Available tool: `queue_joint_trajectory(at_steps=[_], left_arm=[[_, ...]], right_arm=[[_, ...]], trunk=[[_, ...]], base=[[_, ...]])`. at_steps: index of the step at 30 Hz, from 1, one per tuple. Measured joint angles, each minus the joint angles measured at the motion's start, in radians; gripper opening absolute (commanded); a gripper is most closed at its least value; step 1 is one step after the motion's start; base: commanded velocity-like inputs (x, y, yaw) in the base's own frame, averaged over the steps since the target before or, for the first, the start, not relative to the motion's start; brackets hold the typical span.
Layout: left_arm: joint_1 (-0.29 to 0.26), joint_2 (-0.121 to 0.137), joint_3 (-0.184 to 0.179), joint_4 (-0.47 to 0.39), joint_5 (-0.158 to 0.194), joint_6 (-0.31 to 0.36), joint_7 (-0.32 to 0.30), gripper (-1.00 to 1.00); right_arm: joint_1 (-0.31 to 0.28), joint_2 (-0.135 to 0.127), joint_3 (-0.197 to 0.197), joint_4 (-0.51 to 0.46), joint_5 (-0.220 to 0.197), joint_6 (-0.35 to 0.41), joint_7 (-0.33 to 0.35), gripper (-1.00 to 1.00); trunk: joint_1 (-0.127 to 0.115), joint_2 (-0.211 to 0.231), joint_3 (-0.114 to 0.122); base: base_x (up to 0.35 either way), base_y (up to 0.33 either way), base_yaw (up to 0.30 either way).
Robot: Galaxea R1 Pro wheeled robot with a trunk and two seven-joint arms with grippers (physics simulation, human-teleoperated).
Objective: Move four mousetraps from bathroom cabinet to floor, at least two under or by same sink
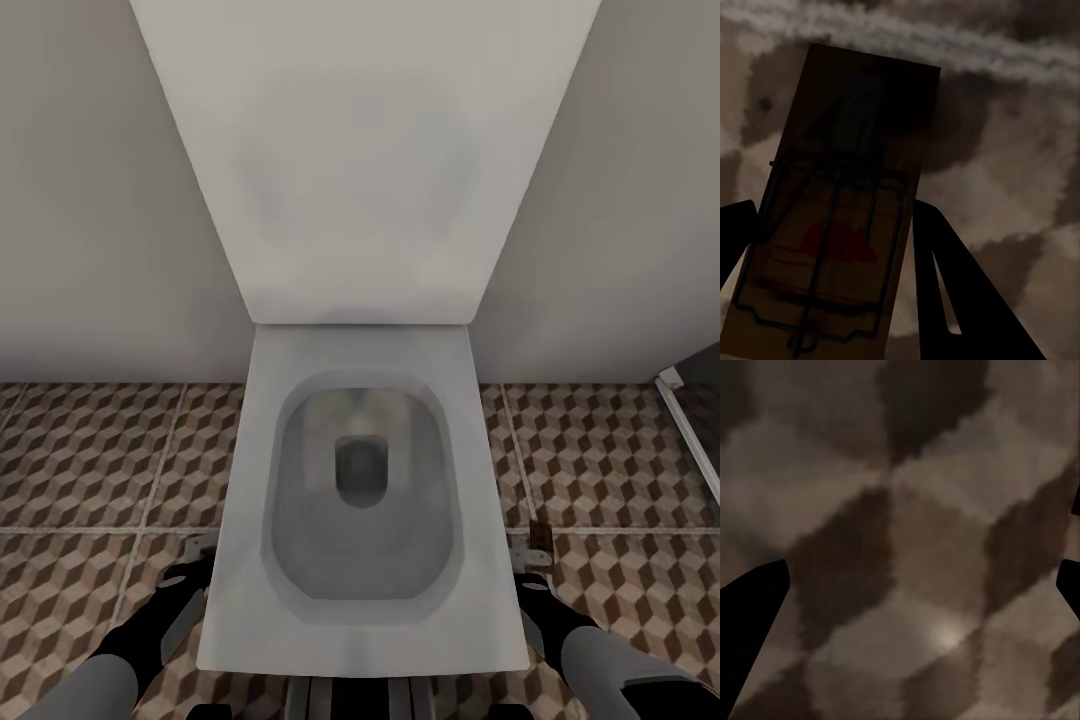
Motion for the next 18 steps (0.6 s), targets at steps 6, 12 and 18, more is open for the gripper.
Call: queue_joint_trajectory(at_steps=[6,12,18], left_arm=[[0.000,0.001,0.000,0.000,0.000,0.000,0.000,-1.00],[0.000,0.001,0.000,0.000,0.000,0.000,0.000,-1.00],[0.000,0.001,0.000,0.000,-0.001,0.000,0.000,-1.00]], right_arm=[[0.000,0.000,0.000,0.000,0.000,0.000,0.000,1.00],[0.000,0.000,0.000,0.000,0.001,0.000,0.000,1.00],[0.000,0.000,0.000,0.000,0.001,0.000,0.001,1.00]], trunk=[[0.000,0.000,0.000],[0.000,0.000,0.000],[0.000,0.000,0.000]], base=[[0.000,0.000,0.000],[0.000,0.000,0.000],[0.000,0.000,0.000]])
